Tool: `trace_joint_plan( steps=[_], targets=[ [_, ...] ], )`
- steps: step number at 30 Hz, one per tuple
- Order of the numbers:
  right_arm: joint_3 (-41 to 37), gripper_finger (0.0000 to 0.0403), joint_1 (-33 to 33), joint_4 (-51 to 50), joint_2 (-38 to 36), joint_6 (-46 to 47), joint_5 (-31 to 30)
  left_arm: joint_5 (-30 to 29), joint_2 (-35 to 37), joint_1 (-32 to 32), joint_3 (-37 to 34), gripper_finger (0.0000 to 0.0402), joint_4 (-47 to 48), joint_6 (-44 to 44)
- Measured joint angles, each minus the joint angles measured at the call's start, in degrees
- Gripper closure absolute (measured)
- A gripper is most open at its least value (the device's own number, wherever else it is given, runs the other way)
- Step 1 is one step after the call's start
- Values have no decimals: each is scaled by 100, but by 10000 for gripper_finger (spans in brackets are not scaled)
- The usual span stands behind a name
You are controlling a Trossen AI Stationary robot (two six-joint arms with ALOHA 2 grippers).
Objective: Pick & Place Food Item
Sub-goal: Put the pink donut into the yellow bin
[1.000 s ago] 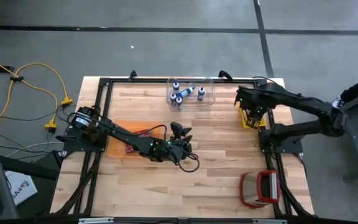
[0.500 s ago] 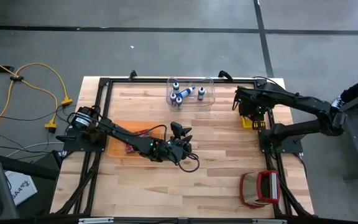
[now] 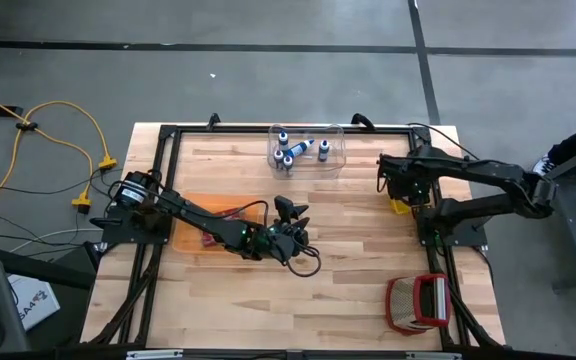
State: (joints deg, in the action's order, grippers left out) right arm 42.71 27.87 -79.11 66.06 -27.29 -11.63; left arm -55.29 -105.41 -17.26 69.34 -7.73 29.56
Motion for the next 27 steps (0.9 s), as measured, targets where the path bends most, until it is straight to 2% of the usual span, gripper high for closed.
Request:
trace_joint_plan(
  steps=[4, 11, 23, 27],
  targets=[
    [-16, 302, 1, 280, -2, 0, -101, -1, 0, 0, 0, 214, 0, 0],
    [-17, 302, 2, 558, -2, -106, -696, 0, 0, 0, 0, 214, 0, 7],
    [-21, 302, 3, 1033, 0, -430, -752, 0, 0, 0, 0, 214, 0, 5],
    [-21, 302, 3, 1115, 0, -502, -585, 0, 0, 0, -2, 214, -1, 4]
  ],
)
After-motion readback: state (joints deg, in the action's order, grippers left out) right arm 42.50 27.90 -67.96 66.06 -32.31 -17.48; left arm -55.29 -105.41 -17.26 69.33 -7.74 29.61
